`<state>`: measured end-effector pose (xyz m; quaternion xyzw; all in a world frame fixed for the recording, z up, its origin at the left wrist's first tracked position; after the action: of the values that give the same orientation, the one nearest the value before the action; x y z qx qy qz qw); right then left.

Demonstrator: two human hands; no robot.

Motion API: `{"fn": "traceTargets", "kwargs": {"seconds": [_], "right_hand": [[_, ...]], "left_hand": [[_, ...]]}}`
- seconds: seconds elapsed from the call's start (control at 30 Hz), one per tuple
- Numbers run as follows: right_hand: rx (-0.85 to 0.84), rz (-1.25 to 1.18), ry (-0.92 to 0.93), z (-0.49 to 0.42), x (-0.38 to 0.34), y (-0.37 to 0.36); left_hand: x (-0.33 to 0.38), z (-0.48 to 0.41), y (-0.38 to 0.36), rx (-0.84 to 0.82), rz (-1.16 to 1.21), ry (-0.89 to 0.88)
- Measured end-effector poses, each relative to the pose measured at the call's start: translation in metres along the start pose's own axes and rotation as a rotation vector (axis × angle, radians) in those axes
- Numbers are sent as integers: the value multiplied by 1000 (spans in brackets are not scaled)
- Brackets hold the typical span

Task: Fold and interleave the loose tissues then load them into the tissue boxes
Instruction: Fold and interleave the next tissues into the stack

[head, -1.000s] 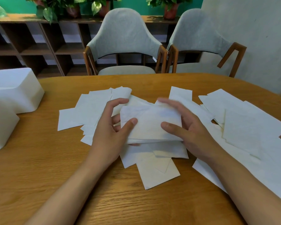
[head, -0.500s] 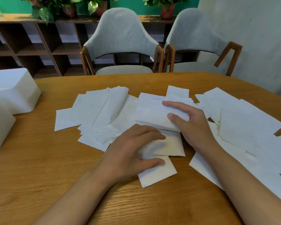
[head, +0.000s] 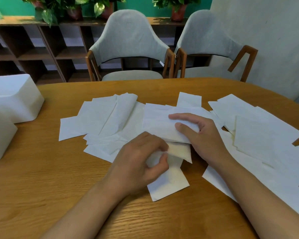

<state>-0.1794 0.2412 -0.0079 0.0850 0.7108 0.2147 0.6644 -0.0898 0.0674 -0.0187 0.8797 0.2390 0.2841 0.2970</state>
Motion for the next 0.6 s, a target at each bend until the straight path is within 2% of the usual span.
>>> {"fn": "traceTargets", "kwargs": {"seconds": [0.2, 0.37, 0.47, 0.6], "right_hand": [[-70, -46, 73, 8, -9, 0], [-130, -7, 58, 14, -10, -5], [-114, -30, 60, 17, -13, -6], [-80, -70, 30, 14, -8, -3]], "left_hand": [[-13, 2, 27, 391, 379, 385], [-23, 1, 38, 571, 553, 570], [-24, 0, 36, 584, 660, 652], [-27, 0, 33, 467, 656, 654]]}}
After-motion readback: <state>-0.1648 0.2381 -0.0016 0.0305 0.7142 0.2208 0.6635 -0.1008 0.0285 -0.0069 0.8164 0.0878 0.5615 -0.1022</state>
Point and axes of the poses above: each hand's wrist, its own z-axis away from the middle knuckle, its own y-axis out of the back of the hand, x = y × z, the point moved 4 cm from there along -z, towards the middle knuckle, and after that the axes turned 14 degrees about -y, right-handed, at the moved point
